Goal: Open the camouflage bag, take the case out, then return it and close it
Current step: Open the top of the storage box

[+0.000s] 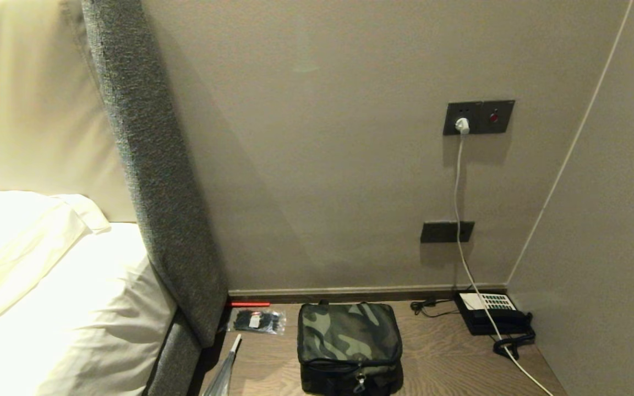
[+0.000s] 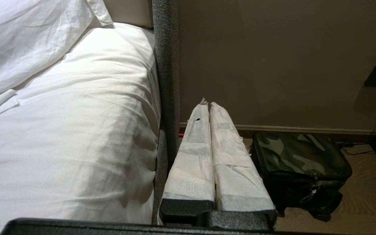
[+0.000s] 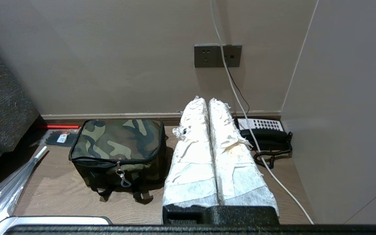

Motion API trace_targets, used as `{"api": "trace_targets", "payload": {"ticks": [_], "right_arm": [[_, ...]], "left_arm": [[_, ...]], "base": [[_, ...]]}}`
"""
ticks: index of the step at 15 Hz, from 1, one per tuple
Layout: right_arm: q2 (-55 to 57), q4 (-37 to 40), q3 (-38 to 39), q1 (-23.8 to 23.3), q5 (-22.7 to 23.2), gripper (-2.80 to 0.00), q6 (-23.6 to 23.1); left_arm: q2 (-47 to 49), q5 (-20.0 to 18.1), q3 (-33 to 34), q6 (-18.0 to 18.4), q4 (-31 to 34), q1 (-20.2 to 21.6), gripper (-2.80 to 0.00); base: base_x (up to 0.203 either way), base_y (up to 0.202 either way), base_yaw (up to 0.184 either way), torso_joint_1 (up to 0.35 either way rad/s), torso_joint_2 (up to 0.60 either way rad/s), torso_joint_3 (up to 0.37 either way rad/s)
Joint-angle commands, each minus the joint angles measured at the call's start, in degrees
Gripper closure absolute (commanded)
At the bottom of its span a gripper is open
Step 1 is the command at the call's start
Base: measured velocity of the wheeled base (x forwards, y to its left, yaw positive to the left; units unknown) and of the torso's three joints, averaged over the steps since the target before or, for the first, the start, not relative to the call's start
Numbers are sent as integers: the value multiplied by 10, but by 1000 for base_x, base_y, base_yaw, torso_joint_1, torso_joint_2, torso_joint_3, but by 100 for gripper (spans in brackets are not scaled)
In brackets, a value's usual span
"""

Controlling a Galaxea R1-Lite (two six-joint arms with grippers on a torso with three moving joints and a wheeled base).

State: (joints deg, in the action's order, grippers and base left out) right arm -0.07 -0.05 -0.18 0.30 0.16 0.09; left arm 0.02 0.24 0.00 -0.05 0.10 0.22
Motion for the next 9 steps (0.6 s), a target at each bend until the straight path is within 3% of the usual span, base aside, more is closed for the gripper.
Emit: {"api": "trace_targets", "payload": {"ticks": [1, 9], "right_arm": [[1, 0, 0, 0, 0, 0, 0], [1, 0, 0, 0, 0, 0, 0]], "left_arm": [[-1, 0, 2, 0, 0, 0, 0], [-1, 0, 1, 0, 0, 0, 0]], "base": [[0, 0, 0, 0, 0, 0], [0, 0, 0, 0, 0, 0]]}}
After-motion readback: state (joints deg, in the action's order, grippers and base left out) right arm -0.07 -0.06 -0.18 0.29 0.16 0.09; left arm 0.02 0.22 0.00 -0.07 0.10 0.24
